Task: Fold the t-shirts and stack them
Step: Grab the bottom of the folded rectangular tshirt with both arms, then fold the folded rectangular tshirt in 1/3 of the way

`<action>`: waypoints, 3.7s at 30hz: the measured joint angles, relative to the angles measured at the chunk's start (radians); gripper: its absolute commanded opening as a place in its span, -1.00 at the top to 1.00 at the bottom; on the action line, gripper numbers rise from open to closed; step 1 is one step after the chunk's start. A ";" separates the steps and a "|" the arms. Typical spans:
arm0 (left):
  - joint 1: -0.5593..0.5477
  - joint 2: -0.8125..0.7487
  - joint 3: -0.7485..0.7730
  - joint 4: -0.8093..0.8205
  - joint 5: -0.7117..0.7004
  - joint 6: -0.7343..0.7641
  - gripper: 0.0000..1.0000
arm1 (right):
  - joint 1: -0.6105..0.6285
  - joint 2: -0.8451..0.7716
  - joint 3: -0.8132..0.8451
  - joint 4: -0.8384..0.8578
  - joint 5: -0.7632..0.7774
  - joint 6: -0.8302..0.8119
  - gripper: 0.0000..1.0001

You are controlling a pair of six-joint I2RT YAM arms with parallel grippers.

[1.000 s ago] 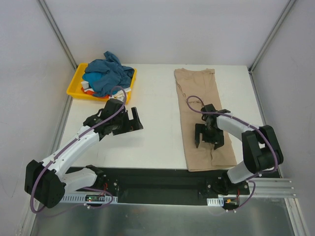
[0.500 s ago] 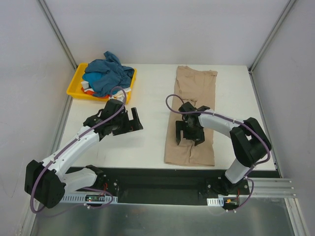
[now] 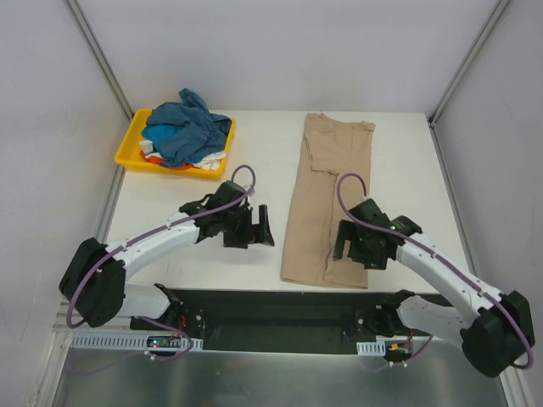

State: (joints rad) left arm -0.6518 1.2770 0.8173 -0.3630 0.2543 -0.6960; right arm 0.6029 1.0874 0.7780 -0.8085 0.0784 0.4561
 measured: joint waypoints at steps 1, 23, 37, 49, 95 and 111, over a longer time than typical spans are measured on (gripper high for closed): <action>-0.030 0.030 -0.008 0.034 0.027 -0.011 -0.76 | -0.023 -0.044 -0.051 -0.018 -0.004 0.011 -0.93; -0.239 0.369 -0.049 0.327 0.169 -0.201 1.00 | -0.324 -0.267 -0.375 -0.014 -0.142 0.019 0.15; -0.239 0.362 -0.065 0.341 0.174 -0.222 1.00 | -0.327 -0.280 -0.377 -0.012 -0.227 0.001 0.99; -0.252 0.212 -0.116 0.315 0.184 -0.227 1.00 | -0.269 -0.492 -0.357 -0.126 -0.346 0.059 0.99; 0.111 0.952 1.072 0.024 0.203 0.080 0.82 | -0.530 0.549 0.471 0.274 -0.164 -0.216 0.98; 0.133 1.107 1.243 -0.025 0.198 0.146 -0.99 | -0.575 0.724 0.578 0.296 -0.193 -0.207 -0.93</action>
State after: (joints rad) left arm -0.5186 2.3836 2.0602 -0.3882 0.4519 -0.5495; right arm 0.0284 1.8114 1.3560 -0.5121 -0.1146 0.2493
